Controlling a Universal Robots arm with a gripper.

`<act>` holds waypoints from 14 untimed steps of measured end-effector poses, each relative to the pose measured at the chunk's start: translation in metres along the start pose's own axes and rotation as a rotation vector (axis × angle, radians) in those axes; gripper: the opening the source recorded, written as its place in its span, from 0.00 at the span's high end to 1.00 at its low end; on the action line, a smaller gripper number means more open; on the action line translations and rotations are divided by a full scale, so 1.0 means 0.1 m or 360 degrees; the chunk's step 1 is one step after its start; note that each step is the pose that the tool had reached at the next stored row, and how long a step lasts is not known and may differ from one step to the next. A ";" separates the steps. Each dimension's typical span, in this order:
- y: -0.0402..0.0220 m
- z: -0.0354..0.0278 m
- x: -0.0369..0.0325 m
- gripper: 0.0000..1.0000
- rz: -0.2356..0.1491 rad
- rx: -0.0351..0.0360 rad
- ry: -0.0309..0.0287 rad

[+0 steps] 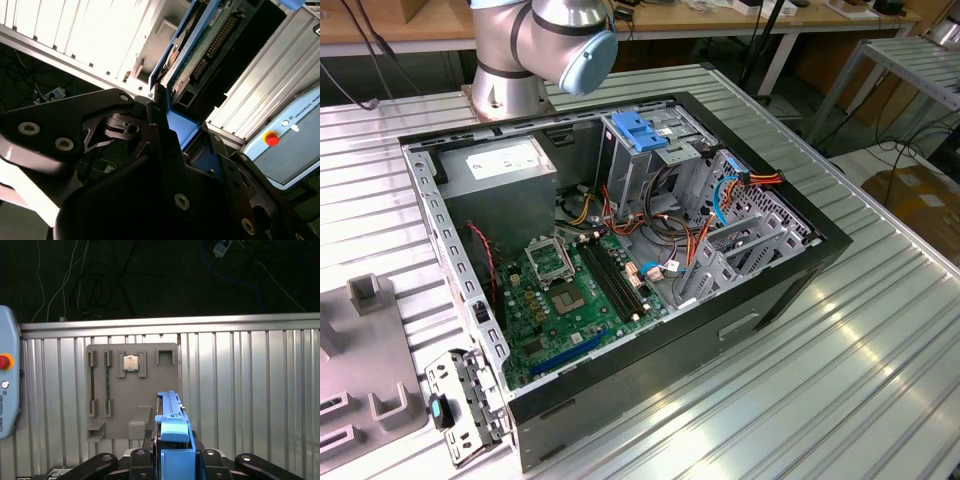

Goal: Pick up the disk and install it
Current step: 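Pick up the disk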

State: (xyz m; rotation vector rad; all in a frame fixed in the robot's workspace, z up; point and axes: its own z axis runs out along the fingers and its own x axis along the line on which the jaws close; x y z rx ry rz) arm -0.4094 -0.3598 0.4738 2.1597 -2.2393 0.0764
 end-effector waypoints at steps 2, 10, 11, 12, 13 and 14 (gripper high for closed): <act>-0.016 0.000 -0.001 0.63 0.0000 0.0000 0.00000; -0.090 0.001 -0.003 0.63 0.0000 -0.0001 0.00000; -0.100 0.002 -0.004 0.63 0.0000 -0.0001 0.00000; -0.108 0.001 -0.004 0.63 0.0000 -0.0001 0.00001; -0.122 0.002 -0.004 0.63 0.0000 -0.0001 0.00001; -0.138 0.002 -0.005 0.63 0.0000 -0.0001 0.00001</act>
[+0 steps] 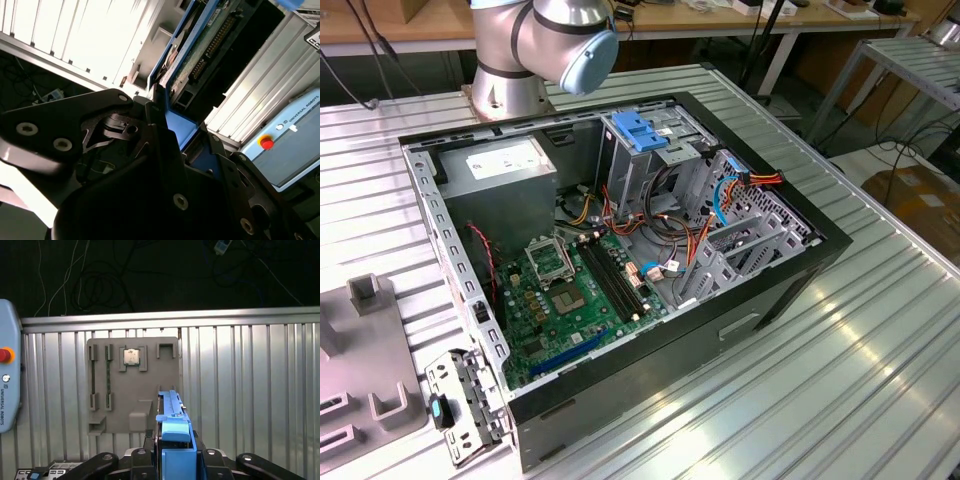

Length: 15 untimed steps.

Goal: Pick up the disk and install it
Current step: 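Pick up the disk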

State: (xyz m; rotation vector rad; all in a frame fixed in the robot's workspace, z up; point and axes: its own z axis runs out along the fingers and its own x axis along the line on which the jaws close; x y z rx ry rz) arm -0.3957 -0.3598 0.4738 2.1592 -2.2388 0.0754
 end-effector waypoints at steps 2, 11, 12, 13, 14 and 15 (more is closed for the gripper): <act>-0.031 0.000 -0.001 0.63 0.0000 0.0000 0.00001; -0.036 -0.039 0.001 0.63 0.0001 -0.0005 -0.00809; -0.036 -0.039 0.001 0.63 0.0001 -0.0006 -0.00811; -0.036 -0.039 0.001 0.63 0.0001 -0.0005 -0.00811; -0.036 -0.039 0.001 0.63 0.0001 -0.0006 -0.00811; -0.036 -0.039 0.001 0.63 0.0001 -0.0006 -0.00812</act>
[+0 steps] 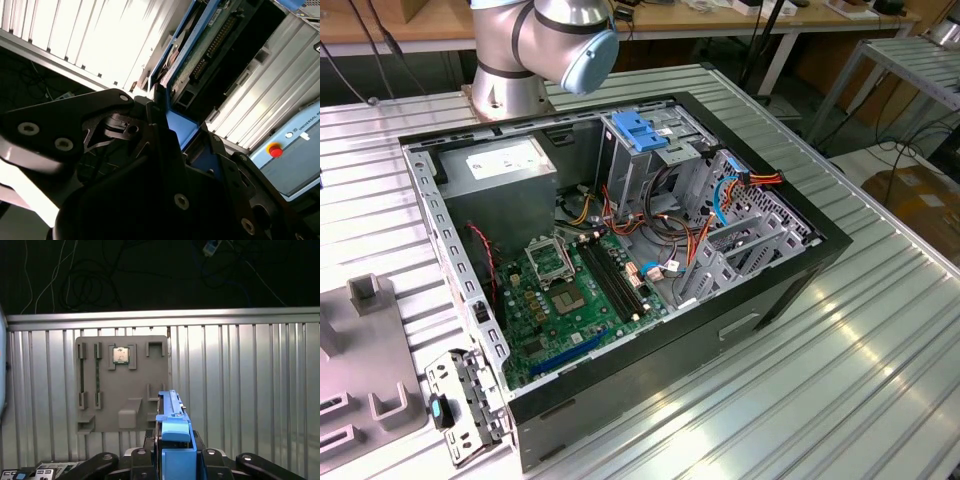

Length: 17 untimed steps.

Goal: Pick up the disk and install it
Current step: 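Pick up the disk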

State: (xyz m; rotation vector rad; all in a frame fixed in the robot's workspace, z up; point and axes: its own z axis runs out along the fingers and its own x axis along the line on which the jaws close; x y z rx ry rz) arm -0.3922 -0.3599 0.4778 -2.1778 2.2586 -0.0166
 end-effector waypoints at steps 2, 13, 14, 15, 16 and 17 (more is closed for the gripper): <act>0.000 -0.001 0.006 0.63 0.0000 0.0000 0.00017; -0.185 0.000 0.001 0.63 0.0000 0.0000 0.00103; -0.196 0.000 0.001 0.63 0.0000 0.0000 0.00103; -0.205 0.000 0.000 0.63 0.0000 0.0000 0.00103; -0.224 0.001 0.000 0.63 0.0000 0.0001 0.00103; -0.240 0.001 -0.001 0.63 0.0000 0.0000 0.00103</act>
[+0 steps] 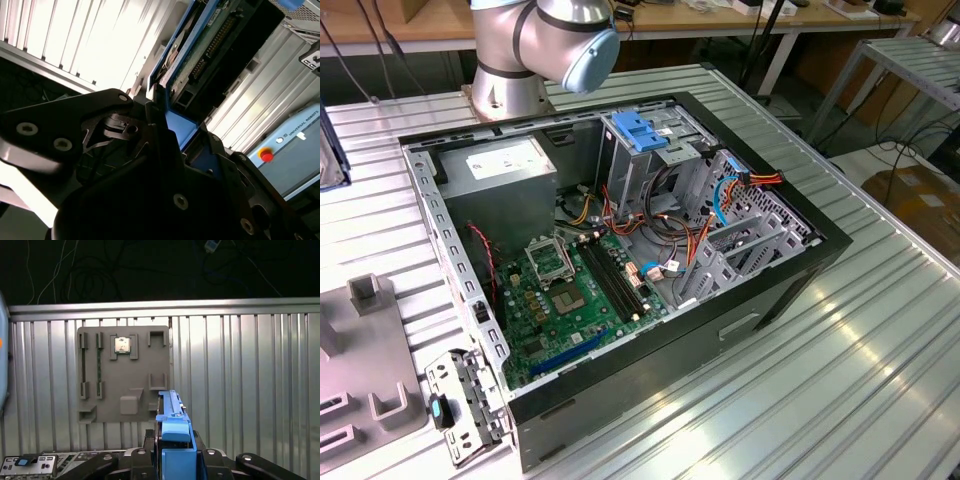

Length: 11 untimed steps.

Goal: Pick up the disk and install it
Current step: 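Pick up the disk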

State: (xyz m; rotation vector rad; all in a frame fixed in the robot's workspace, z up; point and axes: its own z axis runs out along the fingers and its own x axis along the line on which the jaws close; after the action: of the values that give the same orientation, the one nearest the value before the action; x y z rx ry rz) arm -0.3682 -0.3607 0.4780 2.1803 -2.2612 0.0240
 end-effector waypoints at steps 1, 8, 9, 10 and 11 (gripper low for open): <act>-0.011 0.000 0.000 0.63 0.0000 0.0000 -0.00001; -0.093 0.001 -0.003 0.63 0.0000 0.0000 -0.00001; -0.105 0.001 -0.004 0.63 0.0000 0.0000 0.00000; -0.114 0.002 -0.004 0.63 0.0000 0.0000 -0.00001; -0.127 0.001 -0.004 0.63 0.0000 0.0000 -0.00001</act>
State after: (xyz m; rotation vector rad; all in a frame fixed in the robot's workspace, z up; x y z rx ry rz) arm -0.3555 -0.3607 0.4780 2.1803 -2.2611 0.0239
